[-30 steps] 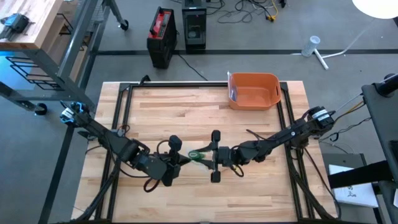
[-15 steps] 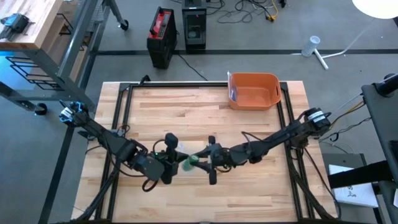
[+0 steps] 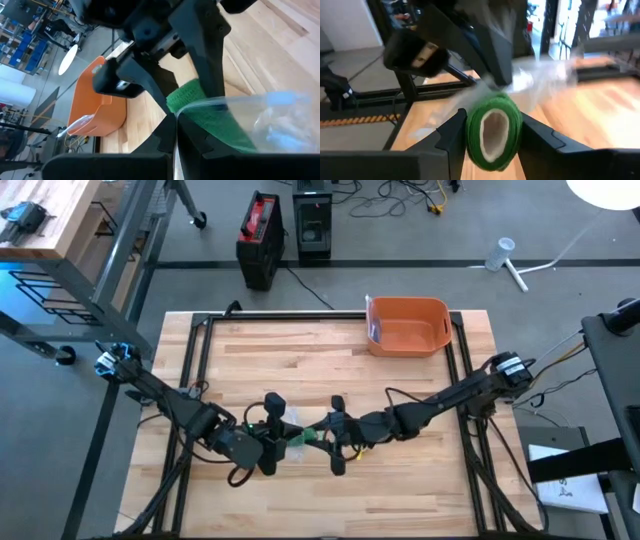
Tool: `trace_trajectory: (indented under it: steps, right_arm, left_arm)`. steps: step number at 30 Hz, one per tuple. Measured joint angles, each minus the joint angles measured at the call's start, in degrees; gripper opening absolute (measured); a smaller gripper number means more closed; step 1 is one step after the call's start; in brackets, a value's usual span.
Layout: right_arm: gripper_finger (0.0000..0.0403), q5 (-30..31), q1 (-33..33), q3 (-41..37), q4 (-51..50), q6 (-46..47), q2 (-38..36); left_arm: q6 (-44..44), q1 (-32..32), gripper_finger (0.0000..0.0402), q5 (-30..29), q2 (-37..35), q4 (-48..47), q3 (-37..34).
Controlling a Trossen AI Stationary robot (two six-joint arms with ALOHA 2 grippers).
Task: Roll bandage
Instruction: Put the rolled green bandage inside the transparent zip bag
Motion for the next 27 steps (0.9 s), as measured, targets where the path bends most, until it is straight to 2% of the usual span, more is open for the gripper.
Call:
trace_trajectory:
  steps: [4, 7, 11, 16, 23, 27]
  right_arm:
    - [0.0156, -2.75, 0.15, 1.72, -0.33, -6.38, 0.15]
    - [0.0164, -5.93, 0.04, 1.83, -1.37, -7.56, 0.42]
    - [0.0176, -4.66, -0.71, 1.77, -7.23, -5.03, 0.42]
    - [0.0200, -4.36, -0.44, 1.88, -8.18, -7.38, -0.17]
    - [0.0254, -4.27, -0.08, 3.94, -17.52, -9.60, -5.80]
    - [0.0284, -4.34, 0.23, 4.72, -25.64, -7.82, -9.33]
  left_arm:
    - [-0.28, -0.03, 0.0000, 0.44, -0.04, 0.03, 0.02]
    - [-0.74, -0.16, 0.0000, 0.79, -0.04, -0.06, 0.02]
    - [-1.48, -0.45, 0.0000, 0.54, -0.04, -0.14, 0.02]
    - [-6.73, -0.52, 0.0000, -0.37, -0.04, 2.20, -1.33]
    - [-7.97, -0.66, 0.0000, -1.57, -0.02, 17.29, -10.65]
    - [-3.53, -0.52, 0.0000, -2.69, -0.02, 26.70, -14.17]
